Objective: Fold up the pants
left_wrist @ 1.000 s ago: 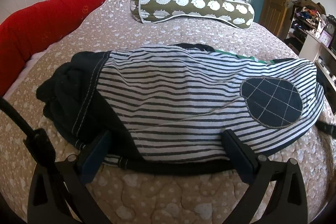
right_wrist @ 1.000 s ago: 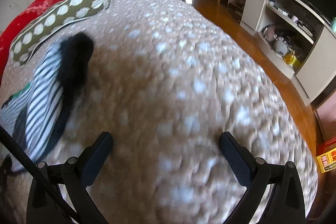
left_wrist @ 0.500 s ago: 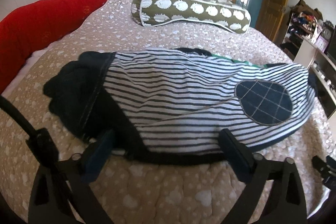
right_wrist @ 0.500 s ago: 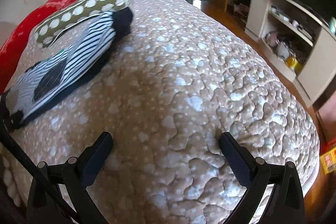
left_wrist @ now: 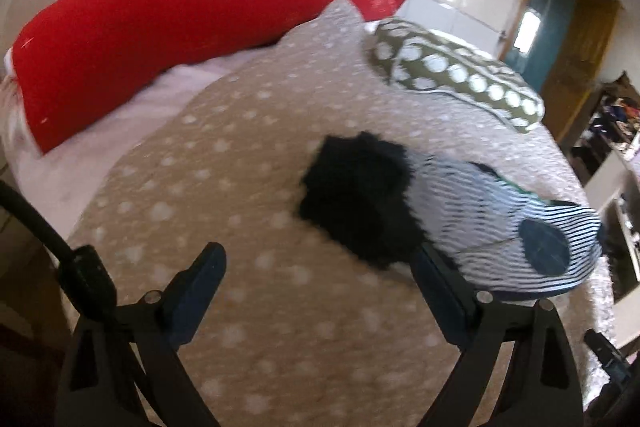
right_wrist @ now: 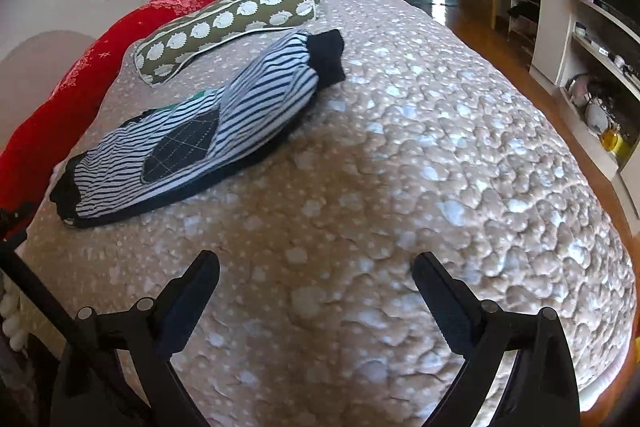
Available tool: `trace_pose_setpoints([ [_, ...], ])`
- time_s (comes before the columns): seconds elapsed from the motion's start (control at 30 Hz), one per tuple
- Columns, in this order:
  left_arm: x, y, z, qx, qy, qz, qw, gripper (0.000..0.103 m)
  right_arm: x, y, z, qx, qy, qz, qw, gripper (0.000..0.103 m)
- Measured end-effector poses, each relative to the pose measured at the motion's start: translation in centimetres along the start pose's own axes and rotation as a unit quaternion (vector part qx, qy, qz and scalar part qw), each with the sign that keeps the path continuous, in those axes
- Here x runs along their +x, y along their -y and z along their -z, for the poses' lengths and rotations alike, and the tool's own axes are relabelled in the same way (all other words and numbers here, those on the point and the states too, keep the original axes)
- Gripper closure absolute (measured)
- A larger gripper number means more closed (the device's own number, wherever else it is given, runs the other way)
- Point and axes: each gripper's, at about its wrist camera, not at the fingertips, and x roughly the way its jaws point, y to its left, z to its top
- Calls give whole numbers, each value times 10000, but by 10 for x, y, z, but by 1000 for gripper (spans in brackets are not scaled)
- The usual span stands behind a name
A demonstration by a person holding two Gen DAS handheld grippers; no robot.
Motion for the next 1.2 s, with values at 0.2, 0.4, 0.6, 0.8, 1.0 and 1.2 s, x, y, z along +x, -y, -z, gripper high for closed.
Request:
trace_pose_setpoints([
  [0.2,-11,2,22,168,-27,-180,9997,10,3,-14,7,-83,43,-45,9999,3],
  [0.4,-25,24,28,473,26,-110,9988,10,-6,-19,13,-73,57,-221,9997,3],
  [0.6,-39,42,32,726,111,-108,9972,10,-17,-10,20,103,92,-312,9994,3],
  [0.8,-42,56,37,899,112,-90,9958,10,-20,0,22,325,98,-341,9988,3],
  [1.0,-35,61,38,941,-1,-55,9955,10,-16,-1,23,303,93,-300,9990,3],
  [1.2,-21,53,29,818,-91,-96,9966,10,-13,-1,19,327,75,-238,9992,3],
])
